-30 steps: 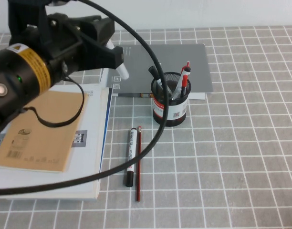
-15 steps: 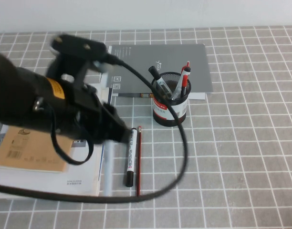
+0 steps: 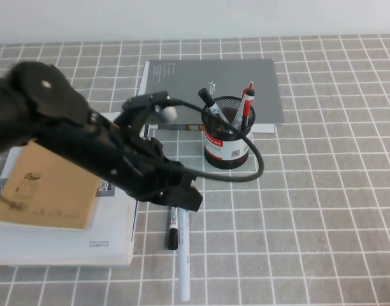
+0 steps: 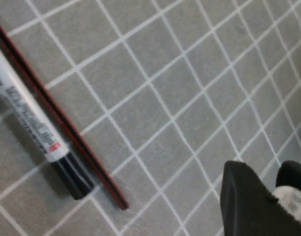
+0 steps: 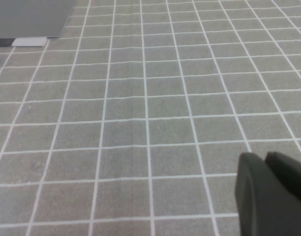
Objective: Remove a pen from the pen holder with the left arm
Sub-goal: 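Take a marker out of the pen holder and lay it on the table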
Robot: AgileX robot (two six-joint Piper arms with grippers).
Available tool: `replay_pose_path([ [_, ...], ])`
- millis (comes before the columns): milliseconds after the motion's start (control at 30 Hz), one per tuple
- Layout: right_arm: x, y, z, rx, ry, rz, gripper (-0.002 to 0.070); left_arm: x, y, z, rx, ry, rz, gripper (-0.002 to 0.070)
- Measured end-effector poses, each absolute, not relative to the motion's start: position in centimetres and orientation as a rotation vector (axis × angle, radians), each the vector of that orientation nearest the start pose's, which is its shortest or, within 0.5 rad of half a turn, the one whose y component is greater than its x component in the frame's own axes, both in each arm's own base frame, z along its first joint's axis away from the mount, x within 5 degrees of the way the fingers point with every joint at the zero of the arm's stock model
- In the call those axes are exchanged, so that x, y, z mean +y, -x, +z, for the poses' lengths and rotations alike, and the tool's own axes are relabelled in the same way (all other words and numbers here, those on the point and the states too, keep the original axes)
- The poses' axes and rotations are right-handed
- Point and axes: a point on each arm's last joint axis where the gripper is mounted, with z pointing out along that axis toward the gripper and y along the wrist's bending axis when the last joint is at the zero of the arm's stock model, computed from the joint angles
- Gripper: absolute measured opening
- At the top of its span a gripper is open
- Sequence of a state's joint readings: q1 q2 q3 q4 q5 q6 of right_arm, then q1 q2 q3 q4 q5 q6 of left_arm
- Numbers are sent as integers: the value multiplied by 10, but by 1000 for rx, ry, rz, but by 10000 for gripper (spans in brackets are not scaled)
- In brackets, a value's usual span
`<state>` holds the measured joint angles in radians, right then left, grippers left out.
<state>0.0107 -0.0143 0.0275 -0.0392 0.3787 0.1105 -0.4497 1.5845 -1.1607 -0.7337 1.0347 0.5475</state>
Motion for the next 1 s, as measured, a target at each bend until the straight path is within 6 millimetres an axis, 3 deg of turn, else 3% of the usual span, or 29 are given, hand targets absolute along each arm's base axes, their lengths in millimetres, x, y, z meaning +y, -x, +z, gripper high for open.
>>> replay_pose_path([
  [300,-1,-52,171,1874,-69,45,-13,-183,-303,225,2708,-663,-701,101],
  [600,-1,-52,171,1874,-70,46,-13,-187,-334,216,2618,-511,-617,101],
  [1000,-1,-52,171,1874,-70,46,-13,-185,-351,200,2587,-352,-532,108],
])
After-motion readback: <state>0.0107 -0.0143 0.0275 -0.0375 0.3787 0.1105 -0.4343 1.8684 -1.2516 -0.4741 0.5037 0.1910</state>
